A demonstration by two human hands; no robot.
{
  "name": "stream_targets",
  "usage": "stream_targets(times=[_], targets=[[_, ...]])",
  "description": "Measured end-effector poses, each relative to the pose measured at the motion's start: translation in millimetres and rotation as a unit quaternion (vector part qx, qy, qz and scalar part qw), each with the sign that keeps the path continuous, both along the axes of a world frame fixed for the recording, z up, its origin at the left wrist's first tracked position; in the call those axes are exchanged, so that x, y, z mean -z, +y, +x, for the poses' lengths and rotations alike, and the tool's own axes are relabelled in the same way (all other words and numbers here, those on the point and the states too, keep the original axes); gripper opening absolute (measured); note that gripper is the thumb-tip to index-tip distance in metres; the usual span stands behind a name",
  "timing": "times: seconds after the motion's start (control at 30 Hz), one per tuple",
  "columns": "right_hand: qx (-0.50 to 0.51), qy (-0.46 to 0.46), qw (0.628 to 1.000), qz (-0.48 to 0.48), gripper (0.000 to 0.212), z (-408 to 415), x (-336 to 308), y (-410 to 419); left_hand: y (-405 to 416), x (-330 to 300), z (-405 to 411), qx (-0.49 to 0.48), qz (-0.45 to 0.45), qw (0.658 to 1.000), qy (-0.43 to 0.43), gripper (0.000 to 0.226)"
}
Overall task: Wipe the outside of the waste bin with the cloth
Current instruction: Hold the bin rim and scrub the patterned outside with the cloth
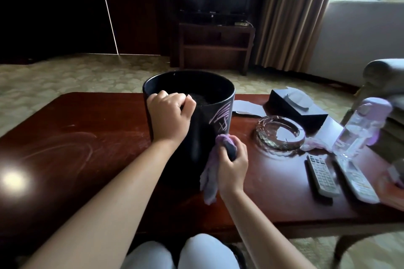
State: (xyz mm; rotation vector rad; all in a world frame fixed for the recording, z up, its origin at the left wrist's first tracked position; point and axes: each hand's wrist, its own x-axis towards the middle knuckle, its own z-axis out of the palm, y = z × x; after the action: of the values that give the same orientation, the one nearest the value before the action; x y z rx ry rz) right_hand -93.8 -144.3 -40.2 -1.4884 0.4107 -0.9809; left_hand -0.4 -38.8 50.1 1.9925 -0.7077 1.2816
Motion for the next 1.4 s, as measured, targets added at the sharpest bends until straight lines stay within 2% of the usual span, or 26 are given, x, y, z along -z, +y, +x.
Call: stream_targets(times=[0.07,0.13,0.23,0.3,0.43,0.47,0.6,0.77,0.9,0.97,1.07,1.23,1.33,1.4], targets=[[-0.011,-0.022,0.999,-0.027,0.026,-0.3,-12.6,-1.1,0.2,1.4,0.2,-0.003,-0.002,1.000,-0.004,0.041],[-0.011,-0.026,0.999,-0.033,0.020,0.6,-15.5,-5.4,-0.3,2.8,-0.4,-0.001,-0.006,1.000,-0.003,0.041],[0.018,0.001,0.999,0.027,0.012,15.3,-19.6,-19.2,-0.1,1.2,-0.9,0.003,-0.008,1.000,-0.002,0.041],[0.022,0.006,0.999,0.031,0.011,17.8,-21.3,-19.5,-0.7,0.4,-0.2,0.003,-0.009,1.000,-0.004,0.041],[0.016,-0.016,0.995,-0.098,0.016,0.1,-11.3,2.0,-2.3,3.3,0.3,-0.007,-0.012,1.000,-0.025,0.040],[0.025,-0.011,0.995,-0.094,0.015,2.1,-11.2,1.0,-2.0,2.9,0.4,-0.006,-0.011,1.000,-0.023,0.040],[0.037,0.034,0.999,0.015,0.006,18.6,-19.7,-17.2,-1.1,0.5,-0.2,-0.002,-0.007,1.000,-0.009,0.041],[0.004,0.002,0.998,-0.063,0.011,3.2,-18.2,0.8,-3.1,2.4,0.9,-0.009,-0.017,1.000,-0.025,0.040],[0.026,0.041,0.998,0.035,0.007,25.0,-34.1,-22.9,-2.0,0.9,0.5,0.004,-0.016,1.000,-0.013,0.040],[0.015,0.022,1.000,-0.009,0.014,19.2,-38.8,-19.7,-3.4,1.6,0.7,0.001,-0.021,1.000,-0.017,0.040],[-0.009,-0.012,0.993,-0.113,0.011,4.1,-32.8,-5.2,-3.7,3.2,1.8,-0.004,-0.026,0.999,-0.025,0.039],[0.011,-0.009,0.999,-0.037,0.019,16.7,-39.0,-17.0,-2.3,-0.5,-0.3,0.001,-0.018,1.000,-0.016,0.038],[-0.006,-0.024,0.996,-0.083,0.016,8.0,-36.3,-8.5,-3.3,2.0,-0.2,-0.003,-0.026,0.999,-0.019,0.038],[-0.005,-0.014,0.999,-0.052,0.020,10.6,-38.5,-11.2,-2.4,1.9,-0.2,-0.003,-0.024,1.000,-0.015,0.038]])
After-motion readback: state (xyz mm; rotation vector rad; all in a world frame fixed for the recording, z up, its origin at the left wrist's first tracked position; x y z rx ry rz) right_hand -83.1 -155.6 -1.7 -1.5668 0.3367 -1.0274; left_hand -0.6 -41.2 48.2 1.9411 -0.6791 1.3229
